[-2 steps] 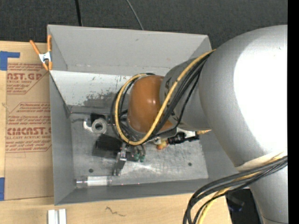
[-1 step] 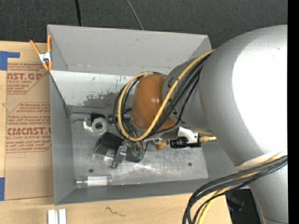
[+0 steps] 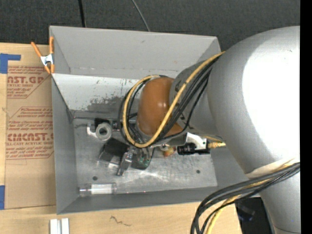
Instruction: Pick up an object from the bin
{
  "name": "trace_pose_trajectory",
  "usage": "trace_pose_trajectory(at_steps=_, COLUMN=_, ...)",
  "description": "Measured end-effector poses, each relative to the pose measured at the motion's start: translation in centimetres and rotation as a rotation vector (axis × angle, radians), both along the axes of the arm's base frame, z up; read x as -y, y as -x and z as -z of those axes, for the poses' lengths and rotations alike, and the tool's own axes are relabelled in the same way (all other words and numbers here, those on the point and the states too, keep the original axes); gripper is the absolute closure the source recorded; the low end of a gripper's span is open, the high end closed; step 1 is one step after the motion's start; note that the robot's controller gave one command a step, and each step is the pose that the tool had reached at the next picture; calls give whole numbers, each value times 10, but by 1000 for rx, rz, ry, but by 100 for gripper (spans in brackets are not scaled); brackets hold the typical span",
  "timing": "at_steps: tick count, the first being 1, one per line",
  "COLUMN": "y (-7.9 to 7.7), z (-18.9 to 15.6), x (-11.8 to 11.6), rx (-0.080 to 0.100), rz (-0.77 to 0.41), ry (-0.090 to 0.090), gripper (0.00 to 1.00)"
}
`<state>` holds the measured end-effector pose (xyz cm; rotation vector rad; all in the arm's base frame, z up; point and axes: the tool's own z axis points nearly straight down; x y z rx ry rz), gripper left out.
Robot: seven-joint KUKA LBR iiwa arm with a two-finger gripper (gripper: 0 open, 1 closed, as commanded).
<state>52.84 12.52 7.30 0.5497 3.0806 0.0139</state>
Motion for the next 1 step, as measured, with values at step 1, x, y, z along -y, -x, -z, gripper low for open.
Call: trace_pose_trajectory(at_steps=1, y=2, z=-4, x=1, rx=-7, rz=0, ry=2, gripper=100)
